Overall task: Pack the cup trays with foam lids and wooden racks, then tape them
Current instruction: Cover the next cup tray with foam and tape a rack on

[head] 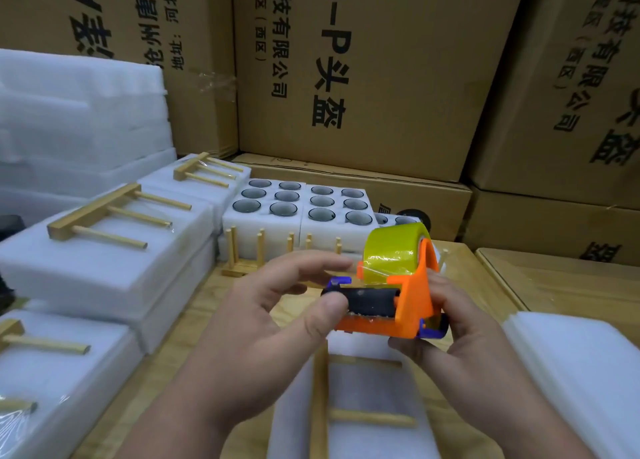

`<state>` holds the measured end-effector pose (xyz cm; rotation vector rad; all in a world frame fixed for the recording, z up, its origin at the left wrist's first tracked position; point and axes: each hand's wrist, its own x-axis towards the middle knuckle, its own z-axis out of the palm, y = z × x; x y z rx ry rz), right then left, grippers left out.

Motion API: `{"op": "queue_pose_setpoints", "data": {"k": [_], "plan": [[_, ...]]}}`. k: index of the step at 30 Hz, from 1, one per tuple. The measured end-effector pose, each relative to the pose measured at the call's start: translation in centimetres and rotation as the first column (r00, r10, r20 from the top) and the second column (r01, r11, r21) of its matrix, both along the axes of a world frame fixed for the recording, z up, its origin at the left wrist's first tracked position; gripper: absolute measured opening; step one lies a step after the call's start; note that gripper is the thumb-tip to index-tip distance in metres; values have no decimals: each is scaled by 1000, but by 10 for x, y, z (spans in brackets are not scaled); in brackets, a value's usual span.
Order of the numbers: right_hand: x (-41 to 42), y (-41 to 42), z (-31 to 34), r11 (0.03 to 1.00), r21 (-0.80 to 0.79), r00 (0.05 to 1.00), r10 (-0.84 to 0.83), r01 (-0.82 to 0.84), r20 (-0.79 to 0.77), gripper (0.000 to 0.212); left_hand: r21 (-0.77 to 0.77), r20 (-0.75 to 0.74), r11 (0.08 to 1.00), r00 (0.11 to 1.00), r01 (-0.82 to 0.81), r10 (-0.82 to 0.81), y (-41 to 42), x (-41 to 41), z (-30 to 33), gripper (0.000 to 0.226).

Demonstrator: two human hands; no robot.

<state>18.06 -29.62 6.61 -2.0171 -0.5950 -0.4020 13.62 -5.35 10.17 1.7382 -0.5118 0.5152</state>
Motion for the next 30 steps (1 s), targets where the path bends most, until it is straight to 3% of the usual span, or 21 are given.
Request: {"op": "queue_pose_setpoints", "data": {"k": [7, 13, 22, 26, 30], "plan": [[-4, 5, 7, 997, -76, 998, 34, -29, 59, 47, -303, -238, 949, 958, 86, -163, -6, 1, 6, 28], [-2, 4, 3, 985, -173, 993, 2, 19, 119, 45, -444, -361, 895, 910, 27, -206, -8, 6, 4, 28], [0, 4, 3, 986, -158, 986, -35, 61, 163, 40, -283, -339, 958, 931, 39, -138, -5, 3, 6, 36], [-2, 4, 4, 982, -177, 986, -31, 60, 161, 55, -121, -280, 989, 959, -88, 51, -6, 2, 7, 22], [-4, 4, 6, 978, -204, 989, -19, 49, 146, 56, 104, -69, 964, 965, -245, 253, -4, 0, 10, 9]]}}
